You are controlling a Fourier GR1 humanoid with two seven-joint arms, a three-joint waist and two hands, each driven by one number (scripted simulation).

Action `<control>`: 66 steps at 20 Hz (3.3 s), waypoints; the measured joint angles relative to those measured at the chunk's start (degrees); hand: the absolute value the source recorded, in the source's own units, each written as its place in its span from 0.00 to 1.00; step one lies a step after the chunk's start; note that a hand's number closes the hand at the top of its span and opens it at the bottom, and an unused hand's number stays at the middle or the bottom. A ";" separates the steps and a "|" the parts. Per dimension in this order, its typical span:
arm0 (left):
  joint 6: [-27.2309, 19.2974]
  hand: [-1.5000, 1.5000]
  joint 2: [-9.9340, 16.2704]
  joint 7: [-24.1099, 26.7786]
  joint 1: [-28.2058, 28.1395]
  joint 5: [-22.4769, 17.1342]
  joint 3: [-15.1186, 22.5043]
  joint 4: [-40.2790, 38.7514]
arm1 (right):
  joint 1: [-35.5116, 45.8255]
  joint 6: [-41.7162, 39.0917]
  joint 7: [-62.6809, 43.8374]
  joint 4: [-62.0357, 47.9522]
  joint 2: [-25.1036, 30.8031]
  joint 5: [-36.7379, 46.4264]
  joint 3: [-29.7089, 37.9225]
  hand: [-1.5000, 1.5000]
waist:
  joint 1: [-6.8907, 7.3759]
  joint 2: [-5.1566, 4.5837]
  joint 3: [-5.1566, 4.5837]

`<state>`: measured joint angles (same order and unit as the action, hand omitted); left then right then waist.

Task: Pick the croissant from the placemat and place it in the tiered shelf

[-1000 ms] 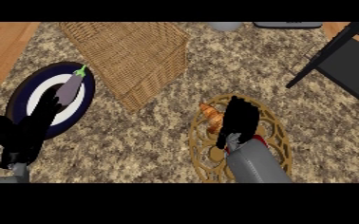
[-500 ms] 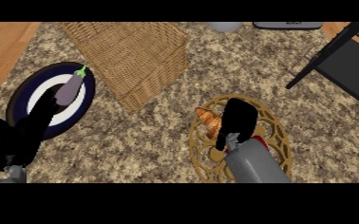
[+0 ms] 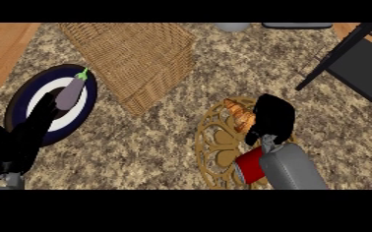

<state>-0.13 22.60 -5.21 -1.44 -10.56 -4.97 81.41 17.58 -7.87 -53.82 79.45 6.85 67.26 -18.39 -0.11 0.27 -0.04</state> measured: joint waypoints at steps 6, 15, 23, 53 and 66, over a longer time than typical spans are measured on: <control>-0.10 0.50 -1.00 0.40 -0.76 0.82 -0.14 0.42 | -0.89 1.64 8.29 5.58 8.25 -6.66 10.11 1.00 | -0.15 -0.14 0.04; 0.68 0.50 -1.21 0.38 -0.05 1.29 -1.37 -0.68 | -2.97 -4.47 2.34 28.10 9.21 -12.94 17.23 1.00 | -0.63 0.03 0.01; 1.29 0.50 -1.58 -0.19 -0.02 1.77 -1.65 -0.47 | -1.76 -8.13 -3.35 47.91 7.82 -18.41 23.97 1.00 | -0.48 0.02 0.00; 2.89 0.50 -2.89 -2.21 0.83 3.39 -3.09 1.37 | 22.67 -22.87 0.37 26.72 32.00 -17.93 41.63 1.00 | 0.53 -0.29 0.00; 4.12 0.50 -4.29 0.22 1.00 4.78 -4.18 -1.13 | 21.44 -9.69 10.73 6.27 35.45 -15.98 45.98 1.00 | 0.51 -0.35 0.03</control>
<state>3.98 18.31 -4.99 -0.45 -5.78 -9.15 80.28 39.03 -17.57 -43.09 85.72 42.30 51.28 27.59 0.40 -0.08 -0.01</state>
